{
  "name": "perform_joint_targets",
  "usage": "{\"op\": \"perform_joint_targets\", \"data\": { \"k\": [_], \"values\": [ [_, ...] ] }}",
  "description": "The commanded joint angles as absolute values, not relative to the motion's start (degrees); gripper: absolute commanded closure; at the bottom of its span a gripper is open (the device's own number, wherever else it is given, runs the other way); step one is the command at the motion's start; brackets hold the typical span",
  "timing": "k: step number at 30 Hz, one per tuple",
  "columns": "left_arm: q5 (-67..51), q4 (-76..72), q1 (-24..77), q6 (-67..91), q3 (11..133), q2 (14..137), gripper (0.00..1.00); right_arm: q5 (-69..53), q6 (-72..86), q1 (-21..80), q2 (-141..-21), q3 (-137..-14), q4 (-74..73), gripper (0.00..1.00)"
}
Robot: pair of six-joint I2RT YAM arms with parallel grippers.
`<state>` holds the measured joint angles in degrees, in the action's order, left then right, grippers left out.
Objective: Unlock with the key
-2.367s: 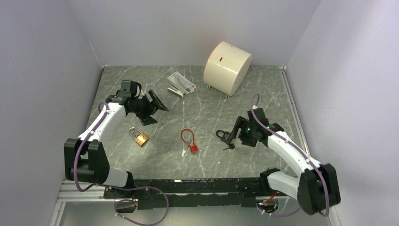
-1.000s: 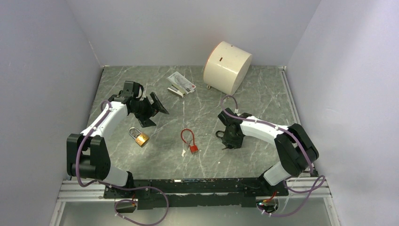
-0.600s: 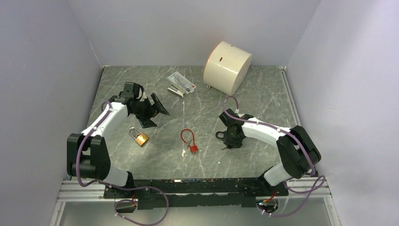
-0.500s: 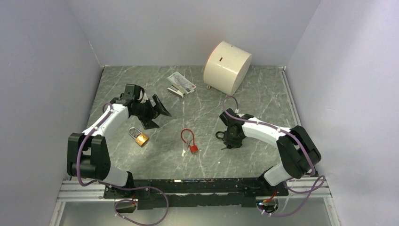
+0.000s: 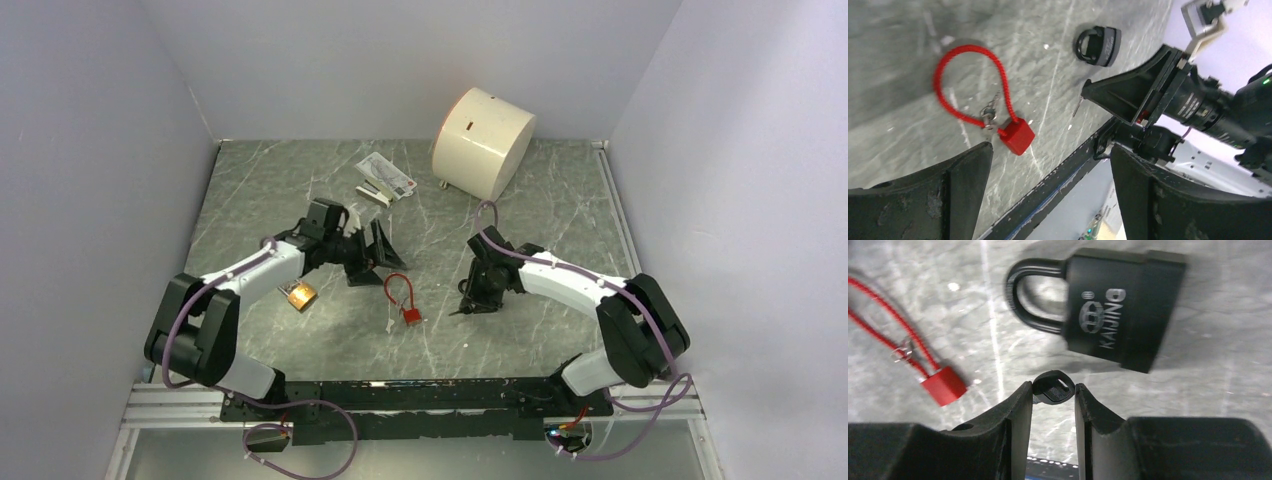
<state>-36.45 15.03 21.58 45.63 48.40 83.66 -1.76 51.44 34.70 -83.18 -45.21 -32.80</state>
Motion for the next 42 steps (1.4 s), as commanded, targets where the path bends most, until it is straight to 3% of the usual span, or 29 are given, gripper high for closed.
{"op": "perform_joint_targets", "data": {
  "k": [1, 5, 12, 20, 25, 29, 33, 35, 40, 42],
  "values": [
    [-39.59, 1.5, 26.69, 46.87, 46.42, 86.56, 0.1, -11.03, 52.78, 34.75, -82.1, -47.71, -24.79, 0.65],
    [-40.94, -6.62, 30.97, 48.83, 46.59, 90.85, 0.18, -13.84, 54.93, 34.78, -84.83, -50.48, -21.8, 0.65],
    [-43.38, -9.27, 34.27, 49.75, 49.52, 96.67, 0.42, -15.86, 59.67, 34.63, -85.9, -49.57, -16.53, 0.65],
    [-43.04, -12.61, 35.24, 52.31, 47.61, 97.24, 0.62, -15.6, 59.94, 34.37, -86.27, -50.44, -16.98, 0.65],
    [-43.06, -13.52, 35.44, 52.29, 47.28, 96.53, 0.97, -15.82, 59.52, 34.3, -85.48, -50.2, -16.62, 0.64],
    [-43.36, -13.15, 35.59, 50.43, 47.91, 95.56, 0.97, -15.98, 59.62, 34.1, -83.59, -49.77, -15.68, 0.6],
    [-44.72, -11.01, 35.6, 46.69, 48.89, 93.67, 0.98, -14.88, 56.13, 32.7, -80.83, -51.49, -18.16, 0.31],
    [-46.77, -9.86, 35.63, 44.52, 49.84, 92.96, 0.98, -17.05, 51.98, 31.08, -78.69, -51.92, -17.7, 0.23],
    [-55.88, -0.66, 35.6, 36.61, 56.88, 90.85, 0.98, -47.93, 38.87, 18.03, -70.23, -49.37, -8.81, 0.23],
    [-59.36, 5.96, 35.65, 32.51, 60.31, 89.55, 0.97, -52.58, 30.31, 17.12, -65.63, -51.58, -13.46, 0.23]
  ]
}}
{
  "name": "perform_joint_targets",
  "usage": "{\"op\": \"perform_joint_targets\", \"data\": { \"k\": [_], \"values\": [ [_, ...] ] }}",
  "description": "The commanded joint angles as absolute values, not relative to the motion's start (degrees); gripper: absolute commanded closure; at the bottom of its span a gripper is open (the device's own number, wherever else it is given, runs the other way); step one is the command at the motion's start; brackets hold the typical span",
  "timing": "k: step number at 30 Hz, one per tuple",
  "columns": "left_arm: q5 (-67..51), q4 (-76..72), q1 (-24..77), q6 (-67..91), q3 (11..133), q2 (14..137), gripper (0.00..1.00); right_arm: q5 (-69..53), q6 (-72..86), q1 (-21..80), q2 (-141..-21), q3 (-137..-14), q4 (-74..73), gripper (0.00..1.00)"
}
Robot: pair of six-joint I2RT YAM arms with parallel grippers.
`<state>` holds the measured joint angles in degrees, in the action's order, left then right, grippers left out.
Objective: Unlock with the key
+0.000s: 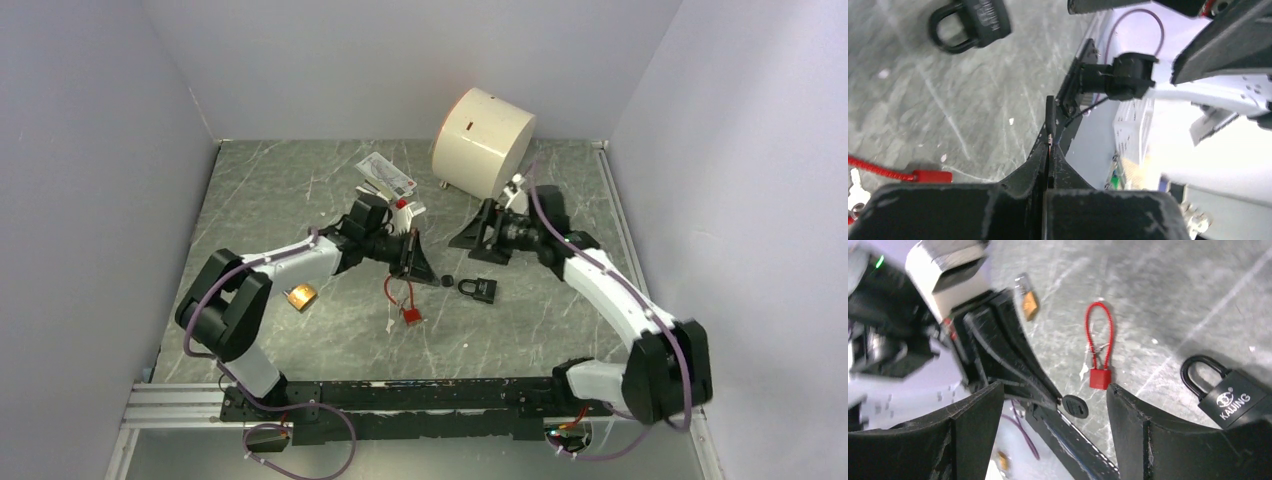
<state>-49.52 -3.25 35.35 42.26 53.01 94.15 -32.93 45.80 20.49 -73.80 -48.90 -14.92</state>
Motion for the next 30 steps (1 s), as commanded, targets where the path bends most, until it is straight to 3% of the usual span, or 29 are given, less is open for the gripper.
{"op": "perform_joint_targets", "data": {
  "k": [1, 5, 11, 18, 23, 30],
  "values": [
    [-60.57, 8.81, 35.68, 30.52, 62.0, 89.1, 0.97, -53.19, 27.19, 17.17, -64.19, -53.29, -16.53, 0.22],
    [-65.46, 18.45, 35.62, 23.01, 68.71, 88.33, 0.98, -55.73, 24.48, 17.3, -60.52, -53.15, -18.07, 0.21],
    [-67.5, 29.75, 35.67, 13.65, 75.89, 87.55, 0.98, -58.64, 32.4, 18.76, -58.4, -48.74, -6.38, 0.23],
    [-69.82, 30.35, 35.73, 12.03, 77.66, 87.4, 0.97, -57.03, 26.44, 26.38, -62.48, -53.25, -14.22, 0.53],
    [-70.43, 35.72, 35.69, 7.4, 78.74, 87.77, 0.98, -57.8, 29.59, 26.65, -62.7, -51.64, -9.34, 0.74],
    [-70.58, 37.63, 35.66, 5.88, 79.37, 87.65, 0.98, -60.57, 28.58, 26.79, -62.32, -52.23, -11.02, 0.68]
  ]
}}
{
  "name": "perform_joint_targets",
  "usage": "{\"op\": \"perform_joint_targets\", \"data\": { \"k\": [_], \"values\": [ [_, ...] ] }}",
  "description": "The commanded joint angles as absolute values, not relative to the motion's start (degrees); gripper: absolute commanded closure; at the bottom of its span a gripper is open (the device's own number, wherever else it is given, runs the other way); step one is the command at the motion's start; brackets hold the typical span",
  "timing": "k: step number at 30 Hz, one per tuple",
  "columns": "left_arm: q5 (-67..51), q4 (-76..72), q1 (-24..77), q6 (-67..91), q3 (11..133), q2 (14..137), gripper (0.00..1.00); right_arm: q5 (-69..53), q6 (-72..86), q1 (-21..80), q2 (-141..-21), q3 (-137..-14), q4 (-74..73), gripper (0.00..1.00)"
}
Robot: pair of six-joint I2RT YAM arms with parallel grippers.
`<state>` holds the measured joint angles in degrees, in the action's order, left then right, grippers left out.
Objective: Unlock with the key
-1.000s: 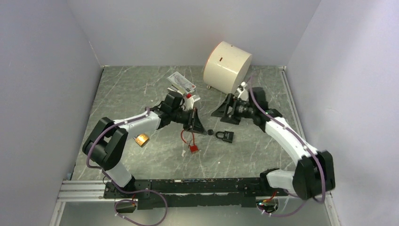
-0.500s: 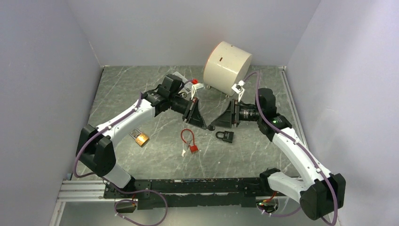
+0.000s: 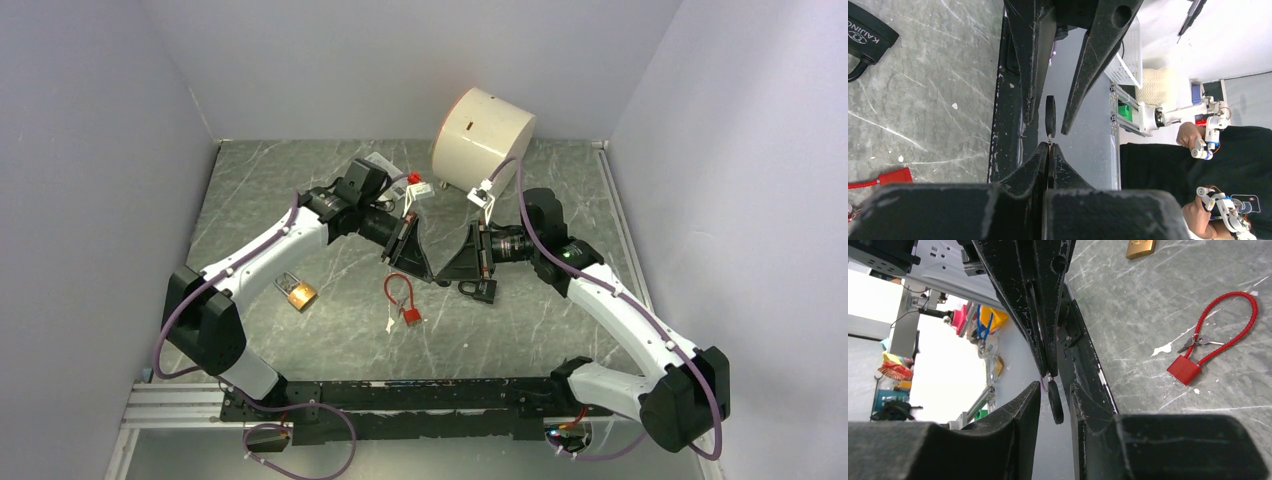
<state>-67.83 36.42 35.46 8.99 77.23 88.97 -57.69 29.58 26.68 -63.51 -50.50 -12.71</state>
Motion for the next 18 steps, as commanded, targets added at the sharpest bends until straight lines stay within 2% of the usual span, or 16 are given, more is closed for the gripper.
{"op": "perform_joint_targets", "data": {
  "k": [1, 7, 9, 11, 12, 13, 16, 18],
  "values": [
    [-70.62, 37.43, 35.69, 6.07, 79.3, 87.52, 0.98, -61.15, 28.3, 26.85, -62.32, -52.42, -11.45, 0.69],
    [-70.49, 36.31, 35.66, 6.92, 79.7, 87.03, 0.97, -62.68, 25.51, 28.08, -63.37, -53.34, -14.45, 0.74],
    [-70.76, 35.48, 35.68, 7.77, 79.6, 87.25, 0.97, -61.53, 25.21, 28.55, -63.61, -53.33, -14.72, 0.83],
    [-70.03, 34.42, 35.75, 8.89, 79.31, 87.21, 0.97, -60.77, 25.89, 28.53, -63.36, -52.85, -13.3, 1.0],
    [-69.16, 34.15, 35.68, 9.39, 79.15, 87.15, 0.96, -59.0, 25.64, 28.48, -62.93, -52.9, -13.6, 1.0],
    [-67.89, 34.04, 35.65, 9.95, 79.11, 87.04, 0.88, -56.37, 25.62, 28.55, -62.64, -52.72, -13.77, 1.0],
    [-59.12, 34.07, 35.65, 12.05, 78.54, 86.17, 0.46, -44.51, 24.43, 27.7, -61.36, -52.17, -17.63, 1.0],
    [-49.64, 30.88, 35.64, 16.62, 75.98, 85.36, 0.27, -35.09, 25.04, 26.33, -60.48, -50.61, -20.03, 1.0]
  ]
}}
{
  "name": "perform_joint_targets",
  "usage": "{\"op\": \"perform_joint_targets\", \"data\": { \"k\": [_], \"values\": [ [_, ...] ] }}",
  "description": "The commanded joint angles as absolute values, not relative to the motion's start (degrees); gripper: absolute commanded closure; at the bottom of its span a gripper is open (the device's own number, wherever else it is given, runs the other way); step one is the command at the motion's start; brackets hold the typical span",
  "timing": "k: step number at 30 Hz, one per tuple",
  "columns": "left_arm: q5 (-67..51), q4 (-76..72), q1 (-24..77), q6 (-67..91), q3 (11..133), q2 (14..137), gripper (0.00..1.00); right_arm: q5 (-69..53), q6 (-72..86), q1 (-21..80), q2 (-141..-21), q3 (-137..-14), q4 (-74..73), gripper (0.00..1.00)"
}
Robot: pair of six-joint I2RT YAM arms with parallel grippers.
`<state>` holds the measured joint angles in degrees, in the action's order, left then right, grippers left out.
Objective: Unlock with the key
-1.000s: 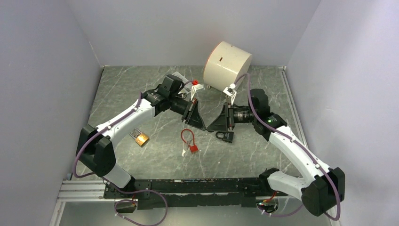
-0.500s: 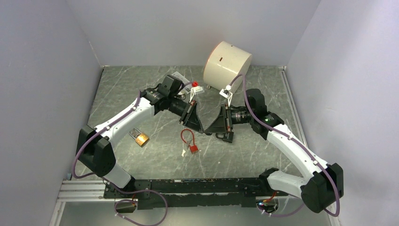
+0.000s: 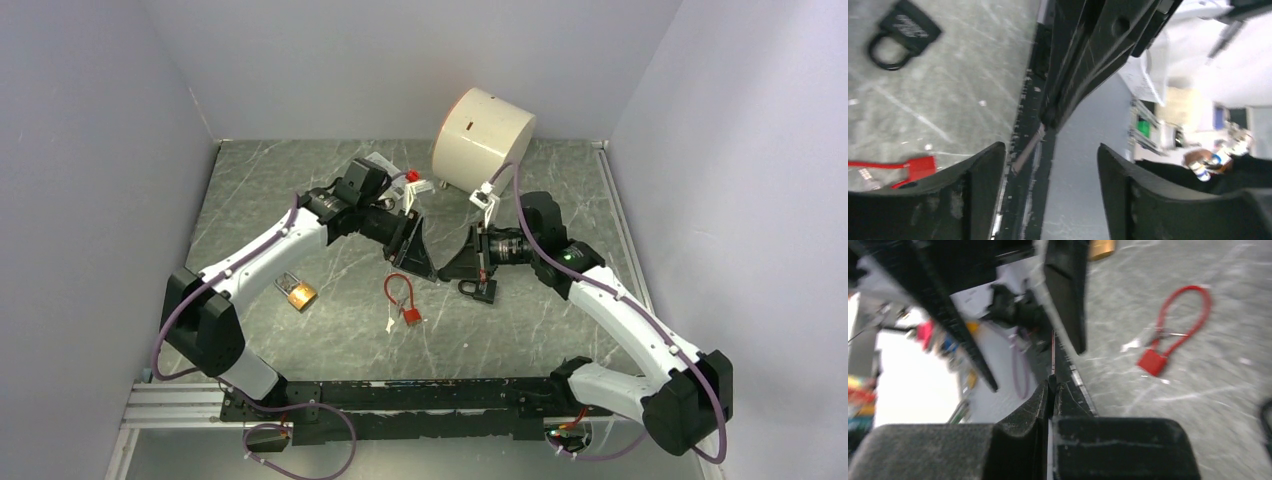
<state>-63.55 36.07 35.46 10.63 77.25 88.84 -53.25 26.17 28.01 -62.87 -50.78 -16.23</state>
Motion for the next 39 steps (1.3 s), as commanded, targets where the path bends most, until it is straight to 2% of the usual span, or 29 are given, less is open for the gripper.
{"op": "perform_joint_targets", "data": {
  "k": [1, 3, 7, 13, 17, 22, 28, 34, 39],
  "values": [
    [-46.56, 27.65, 35.7, 20.02, 73.6, 85.12, 0.2, -28.17, 25.74, 25.43, -59.77, -49.26, -20.87, 1.0],
    [-41.02, 21.39, 35.74, 27.67, 69.64, 85.9, 0.13, -15.69, 27.99, 23.97, -58.12, -46.09, -22.98, 1.0],
    [-29.62, 16.57, 36.49, 39.9, 68.17, 92.77, 0.12, 4.95, 34.76, 21.08, -54.65, -41.86, -28.58, 1.0],
    [-31.59, 8.67, 41.44, 46.23, 76.62, 107.24, 0.18, 16.88, 42.1, 18.12, -53.44, -38.28, -34.99, 1.0],
    [-31.06, 9.99, 44.74, 49.16, 84.17, 115.63, 0.24, 17.57, 44.26, 16.6, -51.89, -35.48, -36.83, 1.0],
    [-24.45, 14.1, 47.31, 52.88, 86.59, 120.52, 0.27, 15.3, 44.41, 15.6, -49.04, -32.22, -36.39, 1.0],
    [-19.74, 24.99, 48.47, 52.36, 92.18, 126.11, 0.32, 12.64, 44.77, 15.32, -47.72, -29.8, -34.92, 1.0],
    [-6.44, 38.33, 48.2, 49.87, 99.45, 130.01, 0.3, 10.35, 45.72, 15.27, -47.84, -28.92, -34.23, 1.0],
    [-3.09, 42.09, 47.13, 47.19, 107.29, 134.38, 0.29, 6.99, 47.58, 15.21, -47.71, -26.73, -31.35, 1.0]
  ]
}}
